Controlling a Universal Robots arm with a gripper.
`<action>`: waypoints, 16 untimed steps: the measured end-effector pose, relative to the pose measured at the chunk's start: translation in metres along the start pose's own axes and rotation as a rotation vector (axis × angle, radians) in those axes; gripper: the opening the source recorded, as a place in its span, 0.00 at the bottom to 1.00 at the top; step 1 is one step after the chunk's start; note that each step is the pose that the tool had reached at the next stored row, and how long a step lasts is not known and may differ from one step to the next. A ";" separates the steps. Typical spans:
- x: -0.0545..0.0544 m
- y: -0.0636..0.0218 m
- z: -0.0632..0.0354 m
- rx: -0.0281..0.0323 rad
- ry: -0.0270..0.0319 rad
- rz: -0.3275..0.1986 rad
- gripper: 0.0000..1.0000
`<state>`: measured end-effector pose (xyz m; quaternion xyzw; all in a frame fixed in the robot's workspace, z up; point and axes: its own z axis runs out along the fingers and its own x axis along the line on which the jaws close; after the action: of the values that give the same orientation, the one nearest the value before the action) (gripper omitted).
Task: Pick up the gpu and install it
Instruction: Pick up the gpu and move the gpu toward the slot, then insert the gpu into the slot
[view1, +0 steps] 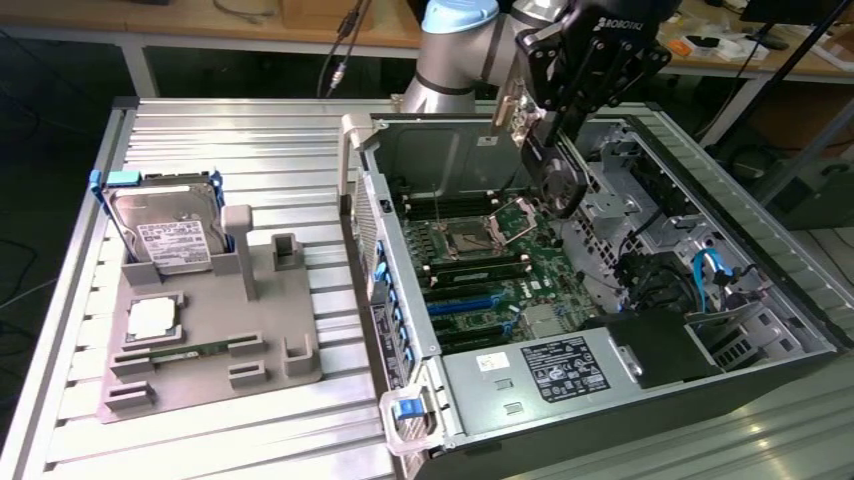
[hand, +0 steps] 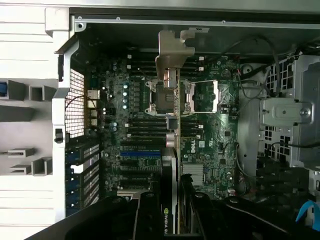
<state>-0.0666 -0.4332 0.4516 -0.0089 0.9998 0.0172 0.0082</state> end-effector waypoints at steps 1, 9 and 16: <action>0.000 0.0000 0.0000 0.0000 0.0000 0.000 0.27; -0.003 -0.0001 0.0004 -0.0013 0.0022 -0.066 0.27; -0.004 -0.0001 0.0021 -0.0033 0.0069 -0.200 0.27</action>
<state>-0.0625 -0.4332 0.4496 -0.1089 0.9939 0.0179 0.0065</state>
